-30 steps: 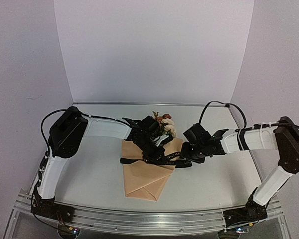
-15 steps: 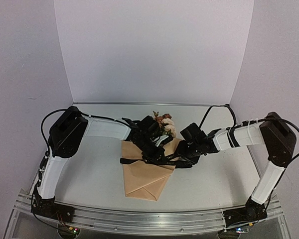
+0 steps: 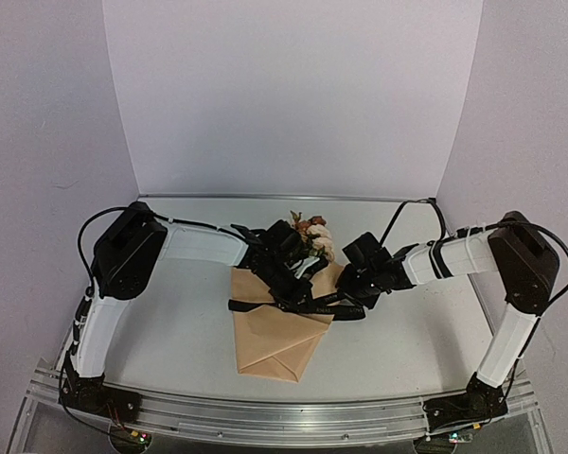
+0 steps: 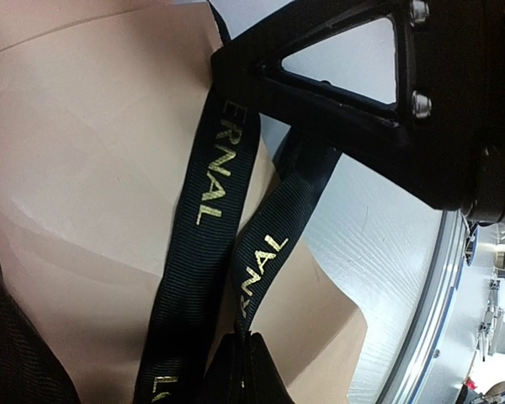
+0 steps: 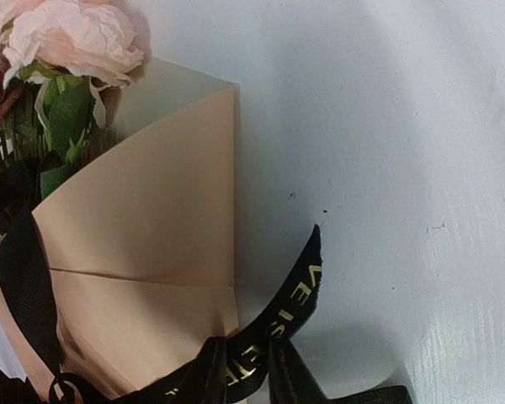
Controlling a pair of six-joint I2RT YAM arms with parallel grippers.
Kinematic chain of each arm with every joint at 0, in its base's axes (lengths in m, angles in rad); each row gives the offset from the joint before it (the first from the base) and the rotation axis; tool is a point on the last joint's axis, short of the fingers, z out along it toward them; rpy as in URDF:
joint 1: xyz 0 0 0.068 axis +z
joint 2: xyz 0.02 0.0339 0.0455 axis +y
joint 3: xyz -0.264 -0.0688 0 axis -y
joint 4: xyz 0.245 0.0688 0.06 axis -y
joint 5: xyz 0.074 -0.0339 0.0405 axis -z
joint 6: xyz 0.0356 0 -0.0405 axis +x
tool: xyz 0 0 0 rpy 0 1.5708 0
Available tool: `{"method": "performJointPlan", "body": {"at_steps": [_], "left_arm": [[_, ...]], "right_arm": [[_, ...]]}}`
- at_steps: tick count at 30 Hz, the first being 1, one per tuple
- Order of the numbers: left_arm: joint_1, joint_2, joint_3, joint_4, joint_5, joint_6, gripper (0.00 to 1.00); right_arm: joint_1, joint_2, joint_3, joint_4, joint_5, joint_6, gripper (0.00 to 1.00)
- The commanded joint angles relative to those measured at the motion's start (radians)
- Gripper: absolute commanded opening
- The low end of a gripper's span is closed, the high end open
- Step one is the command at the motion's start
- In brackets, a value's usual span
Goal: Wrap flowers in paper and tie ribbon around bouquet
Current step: Cross the ribbon over the folded bouquet.
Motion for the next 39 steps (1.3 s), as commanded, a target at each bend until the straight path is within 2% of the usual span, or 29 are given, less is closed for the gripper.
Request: {"method": "performJointPlan", "body": {"at_steps": [1, 3, 7, 14, 18, 21, 23, 26, 29, 35, 39], "left_arm": [[0.012, -0.067, -0.007, 0.035, 0.019, 0.001, 0.05], [0.014, -0.074, -0.015, 0.047, 0.021, -0.002, 0.07], [0.018, -0.096, -0.034, 0.071, 0.028, -0.013, 0.12], [0.040, -0.193, -0.090, 0.195, 0.083, -0.107, 0.41], [0.065, -0.267, -0.128, 0.283, 0.119, -0.192, 0.53], [0.084, -0.308, -0.135, 0.296, 0.058, -0.226, 0.55], [0.100, -0.317, -0.126, 0.266, -0.047, -0.244, 0.55], [0.109, -0.282, -0.056, 0.114, -0.261, -0.232, 0.53], [0.121, -0.227, 0.002, 0.028, -0.373, -0.230, 0.52], [0.120, -0.090, 0.126, -0.076, -0.375, -0.184, 0.56], [0.085, -0.092, 0.130, -0.050, -0.363, -0.157, 0.59]], "right_arm": [[-0.003, -0.044, 0.019, 0.009, 0.039, -0.011, 0.07], [-0.003, -0.050, 0.016, 0.004, 0.041, -0.016, 0.00], [-0.003, -0.063, 0.010, -0.008, 0.049, -0.018, 0.00], [-0.003, -0.104, -0.008, -0.034, 0.065, -0.032, 0.00], [-0.002, -0.109, -0.014, -0.039, 0.066, -0.036, 0.00], [-0.001, -0.112, -0.018, -0.041, 0.066, -0.038, 0.00], [0.001, -0.114, -0.017, -0.045, 0.071, -0.041, 0.00], [0.005, -0.114, -0.014, -0.055, 0.077, -0.045, 0.00], [0.009, -0.113, -0.008, -0.064, 0.081, -0.050, 0.00], [0.012, -0.112, -0.004, -0.070, 0.086, -0.053, 0.00], [0.015, -0.111, 0.001, -0.074, 0.087, -0.054, 0.00]]}}
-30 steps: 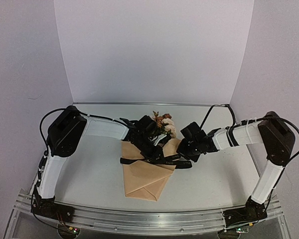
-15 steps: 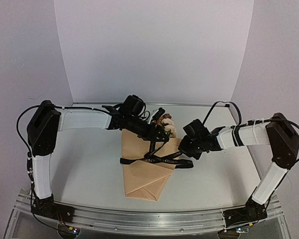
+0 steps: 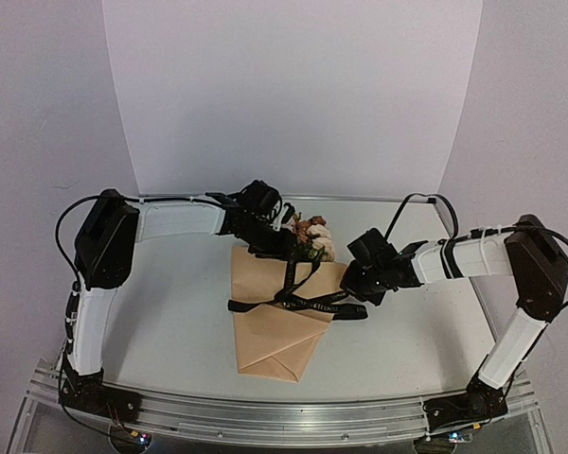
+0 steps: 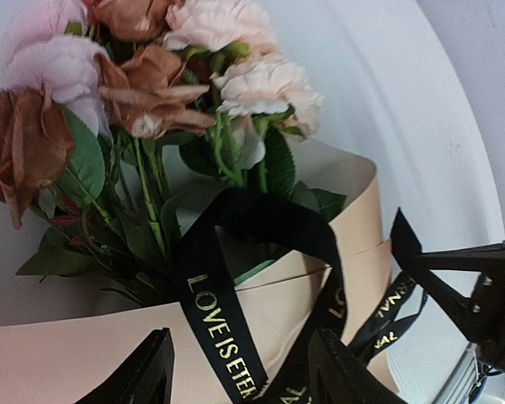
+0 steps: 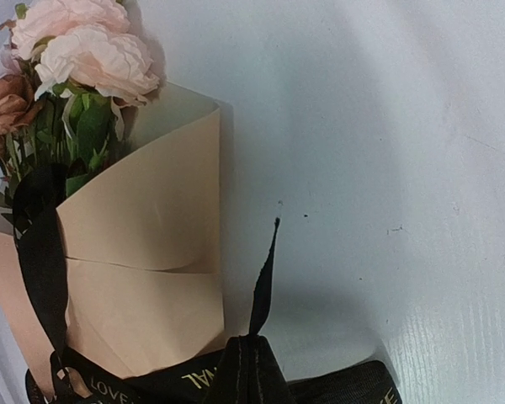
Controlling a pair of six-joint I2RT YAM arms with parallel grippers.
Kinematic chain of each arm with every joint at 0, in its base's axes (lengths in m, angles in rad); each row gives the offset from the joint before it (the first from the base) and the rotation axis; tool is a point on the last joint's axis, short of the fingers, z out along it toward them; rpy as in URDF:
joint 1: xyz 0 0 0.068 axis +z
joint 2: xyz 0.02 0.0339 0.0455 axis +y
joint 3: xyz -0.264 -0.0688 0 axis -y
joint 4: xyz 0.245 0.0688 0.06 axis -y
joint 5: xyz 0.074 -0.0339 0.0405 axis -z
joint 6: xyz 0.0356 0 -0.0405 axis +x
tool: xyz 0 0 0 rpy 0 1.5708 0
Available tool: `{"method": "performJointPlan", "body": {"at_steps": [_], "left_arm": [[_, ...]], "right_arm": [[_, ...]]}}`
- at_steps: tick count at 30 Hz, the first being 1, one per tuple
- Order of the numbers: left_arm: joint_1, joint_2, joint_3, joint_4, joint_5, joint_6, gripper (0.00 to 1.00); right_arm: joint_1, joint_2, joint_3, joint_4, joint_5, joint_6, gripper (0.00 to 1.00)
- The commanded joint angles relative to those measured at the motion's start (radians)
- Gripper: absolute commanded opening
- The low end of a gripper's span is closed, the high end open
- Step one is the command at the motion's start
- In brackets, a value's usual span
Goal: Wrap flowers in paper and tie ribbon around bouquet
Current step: Cross the ribbon over the folded bouquet.
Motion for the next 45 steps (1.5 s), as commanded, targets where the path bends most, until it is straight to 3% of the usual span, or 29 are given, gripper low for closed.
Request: {"method": "performJointPlan", "body": {"at_steps": [1, 6, 12, 18, 24, 27, 30, 33, 36, 45], "left_arm": [[-0.050, -0.013, 0.033, -0.014, -0.019, 0.048, 0.60], [-0.096, -0.011, 0.036, 0.005, -0.003, 0.063, 0.64], [-0.129, 0.045, 0.105, -0.037, -0.085, 0.076, 0.66], [-0.131, 0.114, 0.187, -0.071, -0.162, 0.072, 0.57], [-0.131, 0.158, 0.226, -0.092, -0.146, 0.071, 0.51], [-0.131, 0.157, 0.222, -0.082, -0.138, 0.070, 0.43], [-0.132, 0.143, 0.214, -0.069, -0.141, 0.069, 0.20], [-0.126, 0.093, 0.164, -0.027, -0.203, 0.050, 0.06], [-0.107, -0.022, 0.047, 0.080, -0.237, 0.021, 0.00], [-0.052, -0.315, -0.270, 0.247, -0.382, 0.003, 0.01]], "right_arm": [[0.009, -0.032, 0.013, -0.015, 0.037, -0.013, 0.00], [0.013, -0.033, 0.015, -0.017, 0.044, -0.013, 0.00], [0.014, -0.028, 0.021, -0.018, 0.043, -0.012, 0.00], [0.019, -0.029, 0.025, -0.018, 0.043, -0.009, 0.00], [0.020, -0.039, 0.024, -0.025, 0.049, -0.010, 0.00], [0.020, -0.045, 0.022, -0.029, 0.055, -0.010, 0.00], [0.021, -0.049, 0.020, -0.032, 0.061, -0.009, 0.00], [0.022, -0.055, 0.019, -0.040, 0.072, -0.010, 0.00], [0.022, -0.063, 0.017, -0.049, 0.082, -0.015, 0.00], [0.022, -0.087, 0.017, -0.088, 0.128, -0.037, 0.00]]}}
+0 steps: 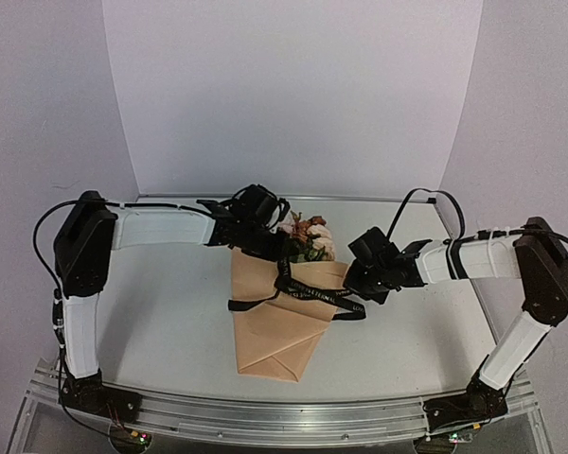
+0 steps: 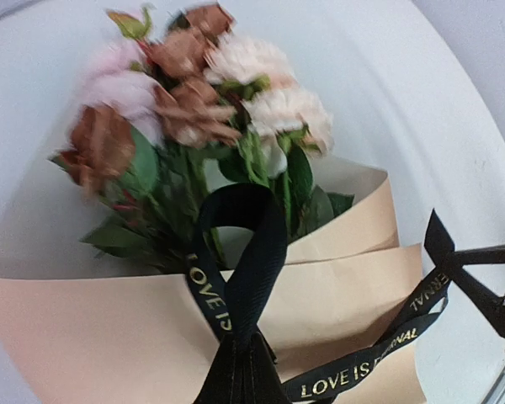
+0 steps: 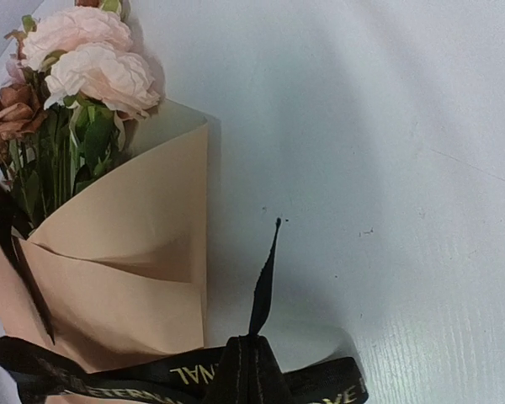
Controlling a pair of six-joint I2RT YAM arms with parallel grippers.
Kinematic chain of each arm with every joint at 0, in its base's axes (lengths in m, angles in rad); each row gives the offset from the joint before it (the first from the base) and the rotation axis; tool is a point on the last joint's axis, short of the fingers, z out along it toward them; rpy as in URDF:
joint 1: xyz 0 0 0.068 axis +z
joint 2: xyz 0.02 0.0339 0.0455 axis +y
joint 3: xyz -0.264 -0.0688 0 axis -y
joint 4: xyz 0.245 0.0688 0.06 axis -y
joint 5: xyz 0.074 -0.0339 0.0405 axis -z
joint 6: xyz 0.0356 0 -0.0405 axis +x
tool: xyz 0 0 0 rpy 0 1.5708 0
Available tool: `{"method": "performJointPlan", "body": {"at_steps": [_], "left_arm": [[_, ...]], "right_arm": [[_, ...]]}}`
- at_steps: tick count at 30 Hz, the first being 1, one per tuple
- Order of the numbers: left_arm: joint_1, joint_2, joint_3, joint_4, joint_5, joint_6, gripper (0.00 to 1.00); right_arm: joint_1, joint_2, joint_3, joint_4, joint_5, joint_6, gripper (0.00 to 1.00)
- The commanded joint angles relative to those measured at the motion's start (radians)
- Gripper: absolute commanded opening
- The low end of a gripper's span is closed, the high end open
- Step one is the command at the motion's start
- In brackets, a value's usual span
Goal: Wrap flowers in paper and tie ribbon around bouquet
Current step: Cross the ribbon over the folded bouquet.
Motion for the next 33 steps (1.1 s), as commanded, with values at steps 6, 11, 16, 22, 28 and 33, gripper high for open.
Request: {"method": "performJointPlan", "body": {"at_steps": [6, 11, 16, 22, 28, 33], "left_arm": [[0.022, -0.300, -0.221, 0.157, -0.281, 0.009, 0.01], [0.031, -0.396, -0.326, 0.167, -0.363, 0.014, 0.01], [0.032, -0.496, -0.441, 0.163, -0.489, 0.027, 0.01], [0.031, -0.635, -0.501, 0.172, -0.553, 0.047, 0.02], [0.032, -0.741, -0.669, 0.242, -0.480, -0.050, 0.10], [0.031, -0.651, -0.818, 0.352, -0.259, -0.215, 0.07]], "right_arm": [[0.006, -0.061, 0.021, -0.078, 0.100, -0.042, 0.00], [0.001, -0.079, 0.021, -0.113, 0.139, -0.058, 0.00], [-0.022, -0.109, -0.001, -0.138, 0.166, -0.072, 0.00], [-0.032, -0.138, -0.021, -0.163, 0.186, -0.083, 0.00], [-0.033, -0.152, -0.033, -0.176, 0.191, -0.087, 0.00], [-0.033, -0.160, -0.035, -0.187, 0.204, -0.088, 0.00]]}}
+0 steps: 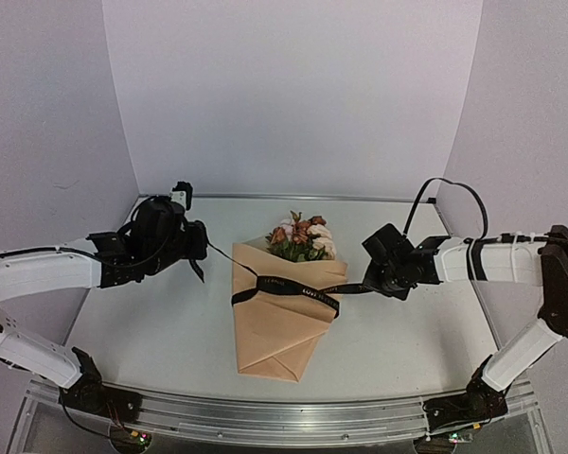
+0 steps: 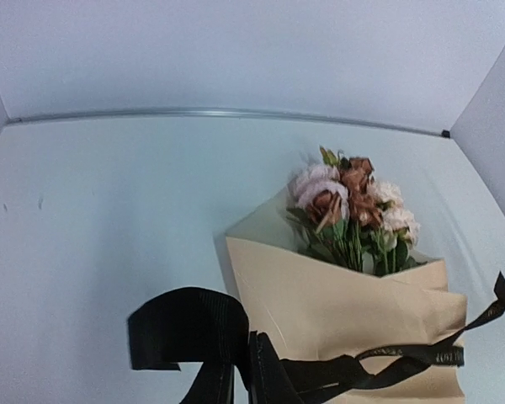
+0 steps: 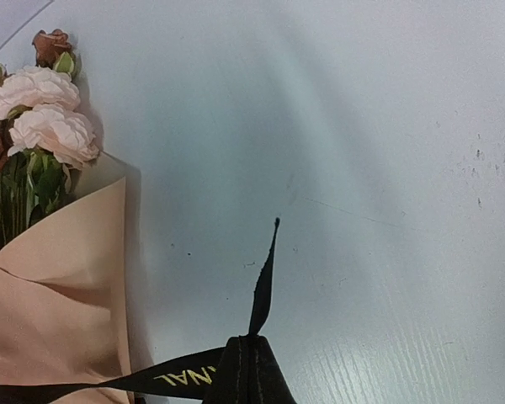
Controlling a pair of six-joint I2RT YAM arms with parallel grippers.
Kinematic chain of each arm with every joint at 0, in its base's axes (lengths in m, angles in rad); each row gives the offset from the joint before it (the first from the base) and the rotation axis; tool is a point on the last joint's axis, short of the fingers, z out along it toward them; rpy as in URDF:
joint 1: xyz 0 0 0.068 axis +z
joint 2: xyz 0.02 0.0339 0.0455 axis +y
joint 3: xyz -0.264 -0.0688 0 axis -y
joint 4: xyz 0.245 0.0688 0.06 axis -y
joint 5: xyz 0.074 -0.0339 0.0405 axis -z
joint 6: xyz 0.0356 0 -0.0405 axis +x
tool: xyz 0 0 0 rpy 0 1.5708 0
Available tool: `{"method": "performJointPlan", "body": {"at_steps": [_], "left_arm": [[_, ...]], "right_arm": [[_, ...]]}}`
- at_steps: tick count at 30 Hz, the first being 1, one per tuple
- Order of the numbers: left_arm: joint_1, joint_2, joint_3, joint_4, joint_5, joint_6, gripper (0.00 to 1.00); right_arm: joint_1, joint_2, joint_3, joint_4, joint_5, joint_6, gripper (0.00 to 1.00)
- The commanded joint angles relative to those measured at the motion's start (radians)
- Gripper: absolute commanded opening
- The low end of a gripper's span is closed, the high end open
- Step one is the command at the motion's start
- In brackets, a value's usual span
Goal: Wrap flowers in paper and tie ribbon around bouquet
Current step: Cross the ribbon over the folded bouquet.
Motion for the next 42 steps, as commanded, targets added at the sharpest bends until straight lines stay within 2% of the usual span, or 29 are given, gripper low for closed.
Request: {"method": "performJointPlan", "body": {"at_steps": [1, 5, 9, 11, 13, 16, 18, 21, 23, 25, 28, 33, 36, 42], "left_arm": [[0.003, 0.096, -0.144, 0.116, 0.193, -0.179, 0.07], [0.004, 0.110, -0.208, 0.171, 0.242, -0.255, 0.07], [0.014, 0.073, -0.226, 0.151, 0.222, -0.315, 0.11], [0.033, 0.051, -0.235, 0.148, 0.252, -0.370, 0.25], [0.069, 0.040, -0.244, 0.166, 0.329, -0.424, 0.31], [0.118, 0.048, -0.223, 0.151, 0.437, -0.532, 0.53], [0.143, 0.068, -0.190, 0.097, 0.516, -0.607, 0.59], [0.151, 0.105, -0.149, 0.024, 0.549, -0.685, 0.64], [0.153, 0.137, -0.127, 0.036, 0.577, -0.660, 0.63], [0.142, 0.191, -0.061, 0.021, 0.596, -0.547, 0.61], [0.088, 0.271, 0.073, -0.086, 0.528, -0.365, 0.62], [0.014, 0.405, 0.205, -0.199, 0.464, -0.174, 0.61], [-0.019, 0.483, 0.278, -0.275, 0.378, -0.099, 0.63], [-0.021, 0.543, 0.323, -0.301, 0.318, -0.051, 0.62]], "right_arm": [[-0.003, -0.047, -0.008, -0.033, 0.055, -0.012, 0.00], [-0.003, -0.073, -0.017, -0.047, 0.073, -0.014, 0.00], [-0.003, -0.097, -0.026, -0.051, 0.062, -0.015, 0.00], [-0.003, -0.112, -0.028, -0.051, 0.055, -0.019, 0.00], [-0.003, -0.120, -0.025, -0.051, 0.047, -0.029, 0.00], [-0.003, -0.126, -0.018, -0.051, 0.034, -0.041, 0.00], [-0.003, -0.128, -0.013, -0.051, 0.023, -0.048, 0.00], [-0.001, -0.130, -0.010, -0.048, 0.010, -0.058, 0.00], [-0.001, -0.129, -0.008, -0.046, 0.008, -0.067, 0.00], [-0.001, -0.128, -0.006, -0.042, 0.009, -0.074, 0.00], [-0.001, -0.120, -0.001, -0.038, 0.010, -0.084, 0.00], [-0.001, -0.106, 0.014, -0.035, 0.006, -0.100, 0.00], [-0.001, -0.106, 0.018, -0.033, 0.011, -0.104, 0.00], [-0.001, -0.111, 0.028, -0.031, 0.015, -0.113, 0.00]]}}
